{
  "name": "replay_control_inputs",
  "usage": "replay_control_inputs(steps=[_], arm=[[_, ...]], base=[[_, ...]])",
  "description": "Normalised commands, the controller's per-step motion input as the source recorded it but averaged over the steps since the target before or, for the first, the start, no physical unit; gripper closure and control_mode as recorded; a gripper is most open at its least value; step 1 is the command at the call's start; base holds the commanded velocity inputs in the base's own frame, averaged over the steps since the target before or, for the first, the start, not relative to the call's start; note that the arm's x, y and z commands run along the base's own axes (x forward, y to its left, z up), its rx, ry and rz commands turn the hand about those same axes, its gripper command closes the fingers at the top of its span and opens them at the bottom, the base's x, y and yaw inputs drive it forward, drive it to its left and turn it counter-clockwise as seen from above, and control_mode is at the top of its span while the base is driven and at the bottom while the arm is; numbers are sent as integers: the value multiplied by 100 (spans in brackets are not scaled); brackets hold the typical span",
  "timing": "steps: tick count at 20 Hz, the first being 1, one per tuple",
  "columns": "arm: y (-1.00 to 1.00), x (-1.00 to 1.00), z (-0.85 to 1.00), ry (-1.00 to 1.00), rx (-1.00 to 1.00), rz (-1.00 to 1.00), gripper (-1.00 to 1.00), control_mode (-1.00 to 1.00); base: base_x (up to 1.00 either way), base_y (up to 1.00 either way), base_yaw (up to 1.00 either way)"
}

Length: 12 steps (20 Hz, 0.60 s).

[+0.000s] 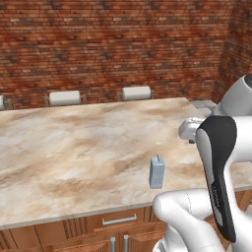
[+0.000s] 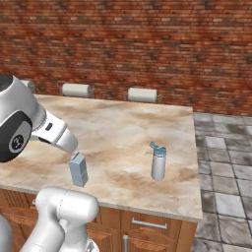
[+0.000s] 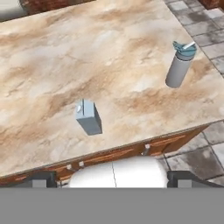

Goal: Move the drinks to the dining counter.

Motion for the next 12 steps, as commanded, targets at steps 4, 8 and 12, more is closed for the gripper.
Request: replay_control_inputs(steps=[4,8,12], arm=[[3,0,12,6,-16,17,-100,-100],[0,0,0,2,-7,7,-100,100],[0,0,0,0,0,0,-100,100]], base=[[0,0,0],[1,-4,-2],[53,-5,-55]])
